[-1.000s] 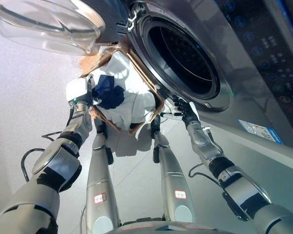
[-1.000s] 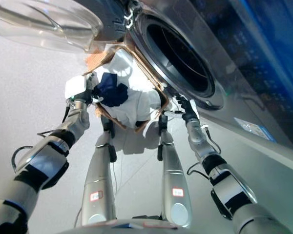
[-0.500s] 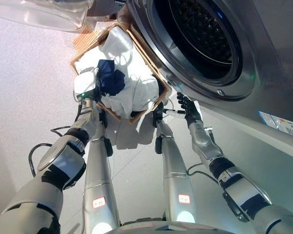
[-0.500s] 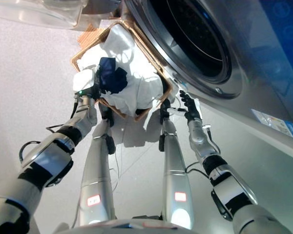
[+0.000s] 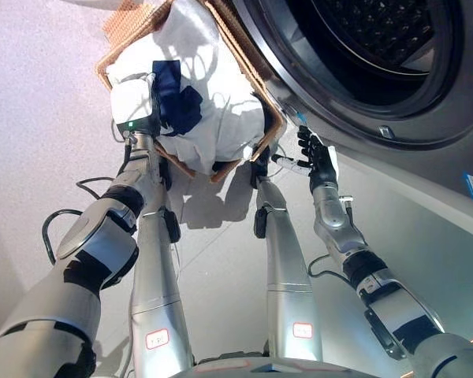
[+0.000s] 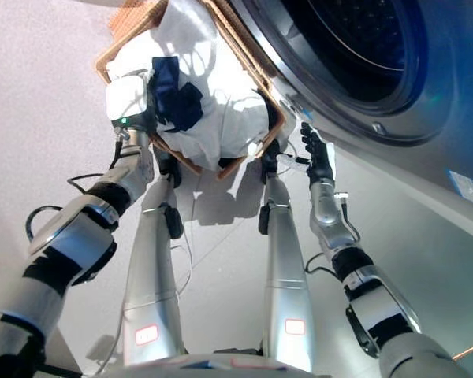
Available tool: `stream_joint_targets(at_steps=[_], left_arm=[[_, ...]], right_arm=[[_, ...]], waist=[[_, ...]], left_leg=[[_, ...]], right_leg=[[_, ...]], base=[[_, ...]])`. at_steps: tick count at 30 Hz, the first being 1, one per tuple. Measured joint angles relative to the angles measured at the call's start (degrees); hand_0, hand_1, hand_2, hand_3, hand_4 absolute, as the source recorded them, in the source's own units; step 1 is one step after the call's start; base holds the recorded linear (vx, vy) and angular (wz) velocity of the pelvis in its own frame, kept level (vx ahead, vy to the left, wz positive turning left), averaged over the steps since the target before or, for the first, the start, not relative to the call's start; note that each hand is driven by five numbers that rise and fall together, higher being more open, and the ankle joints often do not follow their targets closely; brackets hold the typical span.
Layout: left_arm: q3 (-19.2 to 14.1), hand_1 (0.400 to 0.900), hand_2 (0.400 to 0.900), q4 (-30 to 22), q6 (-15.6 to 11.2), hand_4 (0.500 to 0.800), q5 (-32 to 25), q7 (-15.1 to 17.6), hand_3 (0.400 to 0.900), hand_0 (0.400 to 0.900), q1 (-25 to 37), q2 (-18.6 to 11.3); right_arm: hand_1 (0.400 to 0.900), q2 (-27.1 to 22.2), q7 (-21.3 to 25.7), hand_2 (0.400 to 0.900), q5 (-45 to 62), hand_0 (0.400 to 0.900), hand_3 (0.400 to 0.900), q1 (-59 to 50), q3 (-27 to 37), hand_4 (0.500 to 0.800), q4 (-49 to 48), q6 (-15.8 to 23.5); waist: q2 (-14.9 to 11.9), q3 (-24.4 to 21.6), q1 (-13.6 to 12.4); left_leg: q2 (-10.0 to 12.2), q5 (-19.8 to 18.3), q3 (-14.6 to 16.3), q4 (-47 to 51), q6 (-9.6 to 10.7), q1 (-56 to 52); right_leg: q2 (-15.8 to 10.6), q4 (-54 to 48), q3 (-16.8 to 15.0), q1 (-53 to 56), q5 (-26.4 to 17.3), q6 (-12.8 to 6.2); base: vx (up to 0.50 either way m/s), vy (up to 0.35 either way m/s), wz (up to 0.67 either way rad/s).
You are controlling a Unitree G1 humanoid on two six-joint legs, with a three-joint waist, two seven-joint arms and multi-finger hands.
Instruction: Put the clothes in the basket into the washing machine.
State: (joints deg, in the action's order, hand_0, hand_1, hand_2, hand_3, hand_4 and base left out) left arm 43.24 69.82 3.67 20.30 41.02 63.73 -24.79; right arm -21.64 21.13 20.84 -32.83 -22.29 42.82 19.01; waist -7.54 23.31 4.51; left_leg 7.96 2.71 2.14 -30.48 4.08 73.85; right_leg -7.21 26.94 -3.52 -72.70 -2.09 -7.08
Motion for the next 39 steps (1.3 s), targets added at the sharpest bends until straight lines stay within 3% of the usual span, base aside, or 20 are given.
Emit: stream_joint_targets(at_steps=[7,11,14,20,27,33,39], left_arm=[[0.00,0.400,0.400,-0.94,-0.16,0.500,-0.27,-0.90,0.400,0.400,2.49,-0.43],[-0.17,0.400,0.400,-0.89,-0.36,0.500,-4.70,-1.63,0.400,0.400,2.46,0.28],[-0.11,0.400,0.400,-0.54,-0.86,0.500,-6.98,-2.65,0.400,0.400,-0.17,1.41],[-0.96,0.400,0.400,-0.97,-3.21,0.500,-10.59,-4.93,0.400,0.400,-5.38,4.86],[-9.42,0.400,0.400,-4.53,-8.99,0.500,-33.52,-13.56,0.400,0.400,-12.40,8.01],[-10.68,0.400,0.400,-6.30,-11.41,0.500,-46.70,-18.05,0.400,0.400,-12.85,8.65],[-11.81,0.400,0.400,-8.89,-11.70,0.500,-58.84,-20.83,0.400,0.400,-12.38,10.76]], right_arm=[[0.900,0.19,0.05,0.900,0.00,0.900,0.900,-0.18,0.03,0.800,1.33,0.30],[0.900,0.67,0.00,0.900,0.59,0.900,0.900,-1.15,-0.01,0.800,5.03,0.29],[0.900,1.97,-0.03,0.900,1.09,0.900,0.900,-1.59,-0.19,0.800,8.49,-0.18],[0.900,3.48,-1.31,0.900,1.09,0.900,0.900,-1.28,-0.89,0.800,14.22,-0.68],[0.900,4.23,-3.21,0.900,1.10,0.900,0.900,1.85,-0.35,0.800,19.45,-3.94],[0.900,4.27,-5.45,0.900,1.11,0.900,0.900,3.58,0.01,0.800,19.52,-4.99],[0.900,4.29,-6.41,0.900,1.12,0.900,0.900,4.65,0.05,0.800,17.61,-5.33]], waist=[[0.10,-0.05,0.06],[0.10,-0.05,0.22],[0.08,-0.07,0.46],[0.04,-2.06,0.33],[0.16,-2.13,0.31],[0.33,-2.27,0.73],[0.40,-2.30,1.77]], left_leg=[[-0.07,-0.56,0.30,-1.12,-0.37,0.69],[-0.06,-0.54,0.50,-0.87,-0.39,-0.40],[-0.21,-0.23,0.94,1.10,-0.36,-6.02],[-0.09,-0.46,2.67,4.42,-0.20,-14.69],[-0.90,0.54,4.11,12.62,0.50,-28.71],[-1.10,0.61,4.88,15.61,0.82,-34.99],[-1.20,0.62,5.73,15.94,0.83,-36.49]], right_leg=[[-0.09,0.14,-0.41,-0.45,-0.09,-0.14],[-0.20,-0.10,-0.38,0.61,-0.13,-0.17],[-0.46,-2.26,-0.26,6.02,-1.16,-1.21],[-0.62,-5.52,-0.72,13.69,-1.34,-0.97],[-0.85,-11.89,-0.56,26.20,-2.08,-0.94],[-1.05,-13.10,-0.47,30.71,-2.35,-1.27],[-1.04,-13.07,-0.96,31.42,-2.46,-1.12]], base=[[0.01,0.002,0.00],[0.05,0.019,0.00],[0.01,0.048,-0.09],[0.05,0.036,-0.04],[0.05,0.014,-0.04],[0.04,-0.007,-0.11],[0.02,-0.020,-0.11]])
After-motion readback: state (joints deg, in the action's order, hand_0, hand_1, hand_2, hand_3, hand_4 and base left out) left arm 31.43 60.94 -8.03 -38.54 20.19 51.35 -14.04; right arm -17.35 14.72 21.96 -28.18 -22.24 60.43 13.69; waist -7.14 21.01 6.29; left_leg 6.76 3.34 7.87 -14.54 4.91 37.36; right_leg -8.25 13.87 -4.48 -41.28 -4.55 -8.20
